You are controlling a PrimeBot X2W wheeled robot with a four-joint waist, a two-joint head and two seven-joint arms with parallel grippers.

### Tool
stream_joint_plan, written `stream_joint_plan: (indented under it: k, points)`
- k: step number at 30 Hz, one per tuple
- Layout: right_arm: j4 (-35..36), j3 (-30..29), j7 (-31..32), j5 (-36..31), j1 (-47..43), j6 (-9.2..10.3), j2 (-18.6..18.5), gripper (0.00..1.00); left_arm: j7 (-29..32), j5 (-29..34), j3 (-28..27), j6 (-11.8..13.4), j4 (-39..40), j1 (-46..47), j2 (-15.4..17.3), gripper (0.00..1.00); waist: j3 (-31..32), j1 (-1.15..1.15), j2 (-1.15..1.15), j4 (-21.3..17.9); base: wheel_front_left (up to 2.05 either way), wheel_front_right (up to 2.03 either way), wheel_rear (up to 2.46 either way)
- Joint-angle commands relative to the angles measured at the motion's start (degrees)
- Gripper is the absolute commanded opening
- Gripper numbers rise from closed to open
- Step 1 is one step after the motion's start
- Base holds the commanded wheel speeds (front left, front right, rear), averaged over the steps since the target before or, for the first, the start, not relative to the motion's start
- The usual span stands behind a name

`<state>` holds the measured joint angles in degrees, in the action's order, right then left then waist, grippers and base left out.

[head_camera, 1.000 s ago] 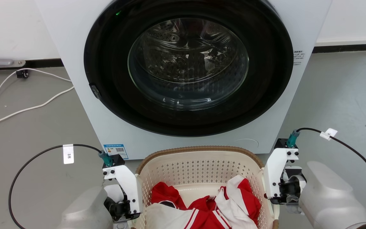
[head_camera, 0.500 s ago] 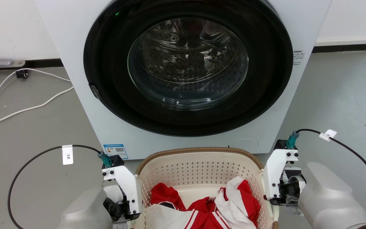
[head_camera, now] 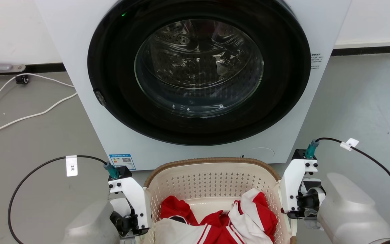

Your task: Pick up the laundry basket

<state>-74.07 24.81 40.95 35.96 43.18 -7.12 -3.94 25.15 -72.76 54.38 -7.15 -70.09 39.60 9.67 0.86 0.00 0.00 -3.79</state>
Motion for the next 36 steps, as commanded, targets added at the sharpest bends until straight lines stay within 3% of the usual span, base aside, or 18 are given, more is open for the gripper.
stream_joint_plan:
  k: [1, 36]
  points:
    - [0.49, -0.36, 0.19, -0.01, -0.35, -0.67, 1.41, 0.00, -0.21, -0.27, 0.05, -0.61, 0.52, 0.43, -1.19, 0.00, -0.04, 0.00, 0.00, 0.01, 0.00, 0.00, 0.00]
    - [0.48, -4.11, 1.11, -2.85, -1.12, -0.68, 1.64, 0.00, -0.87, -2.00, 1.32, -0.61, -0.24, 0.57, -1.36, 0.00, 0.07, 0.00, 0.00, 0.10, 0.00, 0.00, 0.00]
